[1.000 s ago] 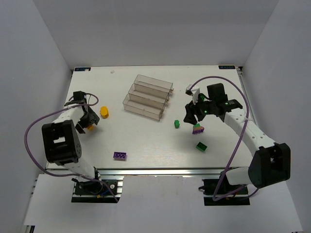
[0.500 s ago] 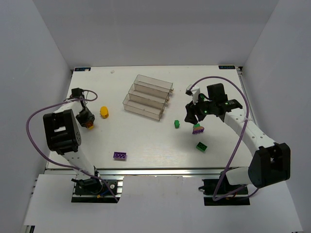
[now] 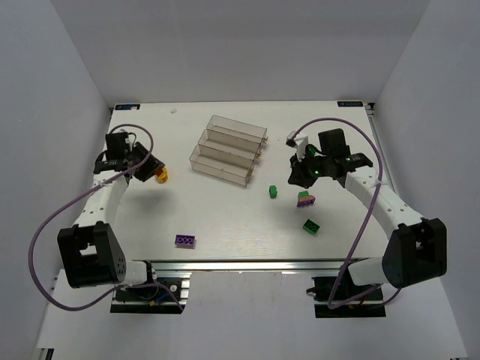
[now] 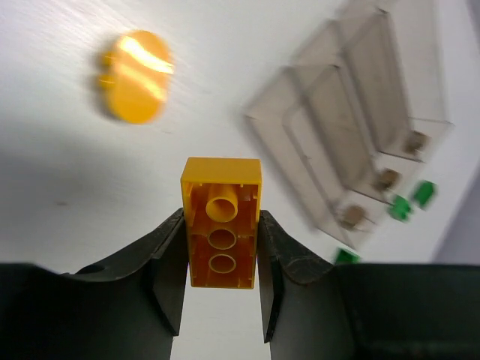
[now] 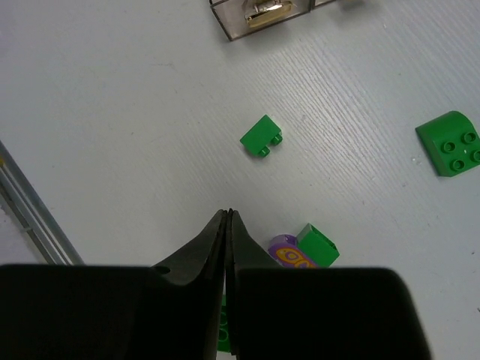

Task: Sort the legos into containers by color

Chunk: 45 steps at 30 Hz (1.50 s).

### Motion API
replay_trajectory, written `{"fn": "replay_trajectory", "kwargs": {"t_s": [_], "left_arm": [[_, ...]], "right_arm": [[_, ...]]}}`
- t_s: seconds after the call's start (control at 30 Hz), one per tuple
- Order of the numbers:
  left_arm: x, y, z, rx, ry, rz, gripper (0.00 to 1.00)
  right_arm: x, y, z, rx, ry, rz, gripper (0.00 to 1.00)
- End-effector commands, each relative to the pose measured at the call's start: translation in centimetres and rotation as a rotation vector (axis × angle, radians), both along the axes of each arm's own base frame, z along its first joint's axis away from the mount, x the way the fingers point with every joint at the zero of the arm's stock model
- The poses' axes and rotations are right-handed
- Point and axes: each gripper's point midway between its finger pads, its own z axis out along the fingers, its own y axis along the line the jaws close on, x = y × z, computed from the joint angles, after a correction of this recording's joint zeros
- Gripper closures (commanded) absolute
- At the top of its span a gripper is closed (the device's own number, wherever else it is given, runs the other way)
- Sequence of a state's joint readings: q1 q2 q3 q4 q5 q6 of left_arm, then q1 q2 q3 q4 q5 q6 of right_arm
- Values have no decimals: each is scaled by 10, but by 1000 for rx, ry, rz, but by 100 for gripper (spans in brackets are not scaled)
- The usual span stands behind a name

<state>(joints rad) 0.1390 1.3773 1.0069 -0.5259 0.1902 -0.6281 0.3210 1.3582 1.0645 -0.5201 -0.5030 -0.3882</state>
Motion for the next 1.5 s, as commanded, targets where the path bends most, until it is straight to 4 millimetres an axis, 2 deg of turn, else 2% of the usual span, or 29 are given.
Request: {"fn": "replay_trajectory", "kwargs": {"t_s": [0.0, 0.03, 0.07, 0.13, 0.17, 0.2, 0.27, 0.3, 0.37, 0.4, 0.5, 0.67, 0.73, 0.8, 0.83, 0.9, 0.93, 0.97, 1.03, 1.07, 1.23, 1.27, 1.33, 1.4, 1.43, 1.47], "left_arm": [[12, -53, 26, -218, -56, -51, 100], [21, -63, 37, -249, -70, -48, 100], [25, -82, 35, -266, -51, -85, 100], [34, -103, 40, -294, -41, -99, 100], [41, -122, 53, -302, -58, -132, 100], [47, -129, 43, -298, -25, -123, 100], [55, -150, 49, -323, -19, -114, 100], [61, -154, 42, -314, -8, -92, 100], [69, -163, 46, -336, -10, -46, 100], [74, -167, 41, -326, 0, -7, 100], [79, -176, 42, -312, 14, 47, 100], [90, -172, 21, -230, 61, 192, 100], [94, -179, 20, -233, 80, 195, 96], [97, -180, 0, -214, 144, 213, 93], [104, -182, 6, -219, 137, 217, 93], [104, -188, -7, -204, 179, 218, 89], [105, -188, -7, -204, 181, 219, 85], [105, -193, -7, -207, 176, 211, 73], [104, -192, -8, -205, 174, 216, 60], [103, -192, -9, -205, 175, 216, 50], [96, -194, -10, -216, 189, 201, 36], [97, -194, -8, -220, 183, 197, 30], [98, -196, -1, -229, 166, 180, 26], [102, -199, 11, -230, 130, 148, 25], [106, -200, 23, -235, 94, 128, 25], [107, -200, 30, -225, 73, 107, 26]], "right_arm": [[14, 8, 14, 38, -28, -13, 95], [16, 8, 15, 35, -31, -21, 94], [18, 9, 17, 42, -35, -31, 94], [22, 9, 19, 41, -44, -45, 94], [24, 9, 20, 43, -46, -56, 94], [25, 8, 22, 43, -52, -65, 94], [27, 6, 22, 39, -56, -80, 93], [27, 6, 23, 38, -60, -86, 93], [26, 4, 25, 40, -69, -94, 93], [24, 3, 23, 39, -66, -96, 93], [22, 0, 22, 36, -72, -106, 92], [21, -3, 22, 33, -81, -115, 92], [20, -3, 20, 33, -81, -114, 92], [20, -2, 21, 35, -80, -112, 92], [20, -2, 21, 34, -81, -111, 92], [20, -2, 22, 35, -83, -113, 92], [22, -4, 21, 29, -87, -119, 92], [21, -4, 22, 28, -90, -119, 92], [21, -5, 21, 23, -94, -118, 91], [20, -5, 21, 23, -92, -116, 91], [21, -4, 21, 26, -91, -115, 88], [22, -4, 21, 25, -93, -113, 86], [21, -3, 21, 26, -92, -97, 82], [18, 1, 23, 38, -90, -58, 71], [12, 3, 21, 38, -74, -30, 67], [9, 6, 21, 45, -67, -4, 59]]}}
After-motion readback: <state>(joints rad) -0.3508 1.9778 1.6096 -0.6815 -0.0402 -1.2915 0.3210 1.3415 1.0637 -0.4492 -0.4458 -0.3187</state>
